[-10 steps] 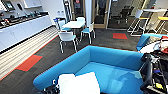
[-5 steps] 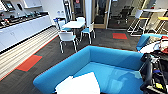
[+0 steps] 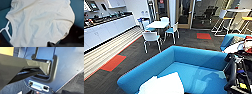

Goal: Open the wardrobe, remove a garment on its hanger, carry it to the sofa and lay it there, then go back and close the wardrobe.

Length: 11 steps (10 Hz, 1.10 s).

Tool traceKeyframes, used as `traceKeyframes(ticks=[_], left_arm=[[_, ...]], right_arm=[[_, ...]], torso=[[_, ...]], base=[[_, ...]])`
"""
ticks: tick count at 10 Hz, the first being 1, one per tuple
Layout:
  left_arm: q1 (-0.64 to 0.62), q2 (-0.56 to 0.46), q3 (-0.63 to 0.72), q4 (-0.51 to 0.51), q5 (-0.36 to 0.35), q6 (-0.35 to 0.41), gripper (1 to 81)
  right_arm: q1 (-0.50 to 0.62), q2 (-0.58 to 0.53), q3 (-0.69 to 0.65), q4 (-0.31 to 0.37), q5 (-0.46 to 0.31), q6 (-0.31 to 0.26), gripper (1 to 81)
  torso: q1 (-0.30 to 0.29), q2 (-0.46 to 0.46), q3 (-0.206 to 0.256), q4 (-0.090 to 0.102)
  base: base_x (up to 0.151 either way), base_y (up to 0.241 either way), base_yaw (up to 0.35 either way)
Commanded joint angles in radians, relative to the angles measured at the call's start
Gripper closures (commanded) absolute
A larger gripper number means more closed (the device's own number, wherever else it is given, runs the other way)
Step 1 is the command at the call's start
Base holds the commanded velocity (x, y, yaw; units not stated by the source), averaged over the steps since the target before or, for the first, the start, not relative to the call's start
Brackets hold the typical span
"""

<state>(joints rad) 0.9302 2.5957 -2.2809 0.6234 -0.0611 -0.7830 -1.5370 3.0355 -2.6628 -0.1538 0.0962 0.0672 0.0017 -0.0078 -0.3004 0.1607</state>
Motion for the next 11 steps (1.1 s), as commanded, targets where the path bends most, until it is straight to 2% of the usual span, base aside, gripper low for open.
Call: traceKeyframes(ticks=[1,3,4,5,7,8,9,11], left_arm=[[0.112,-0.017,0.015,0.277,-0.061,0.004,81.1],[0.221,-0.014,0.007,0.372,-0.112,0.002,81.1],[0.25,-0.017,0.0,0.375,-0.166,0.002,81.1],[0.258,-0.018,-0.012,0.372,-0.183,0.001,81.1],[0.285,-0.008,-0.017,0.38,-0.16,-0.01,81.1],[0.301,0.001,-0.022,0.38,-0.132,-0.009,1.0],[0.328,0.018,-0.039,0.378,-0.1,-0.009,1.0],[0.382,0.101,-0.167,0.365,-0.092,-0.01,1.0]], right_arm=[[0.017,0.021,0.014,-0.01,-0.065,-0.001,1.0],[0.025,0.021,0.011,-0.009,-0.065,-0.001,1.0],[0.025,0.021,0.011,-0.009,-0.065,-0.001,1.0],[0.024,0.021,0.011,-0.009,-0.065,-0.001,1.0],[0.021,0.021,0.009,-0.009,-0.065,-0.001,1.0],[0.021,0.021,0.008,-0.009,-0.064,-0.001,1.0],[0.022,0.021,0.008,-0.009,-0.065,-0.001,1.0],[0.025,0.024,0.008,-0.009,-0.065,-0.001,1.0]], torso=[[0.0,0.0,0.0,0.0],[0.0,0.0,0.0,0.0],[0.0,0.0,0.0,0.0],[-0.001,0.0,0.0,0.0],[-0.002,-0.001,0.001,0.0],[-0.002,-0.001,0.001,0.0],[-0.002,-0.001,0.002,0.0],[-0.002,-0.001,0.002,0.0]], base=[[0.0,0.0,0.0],[0.0,0.0,0.0],[0.0,0.0,0.0],[0.0,0.0,0.0],[0.0,0.0,0.0],[0.0,0.0,0.0],[0.0,0.0,0.0],[0.0,0.0,0.0]])
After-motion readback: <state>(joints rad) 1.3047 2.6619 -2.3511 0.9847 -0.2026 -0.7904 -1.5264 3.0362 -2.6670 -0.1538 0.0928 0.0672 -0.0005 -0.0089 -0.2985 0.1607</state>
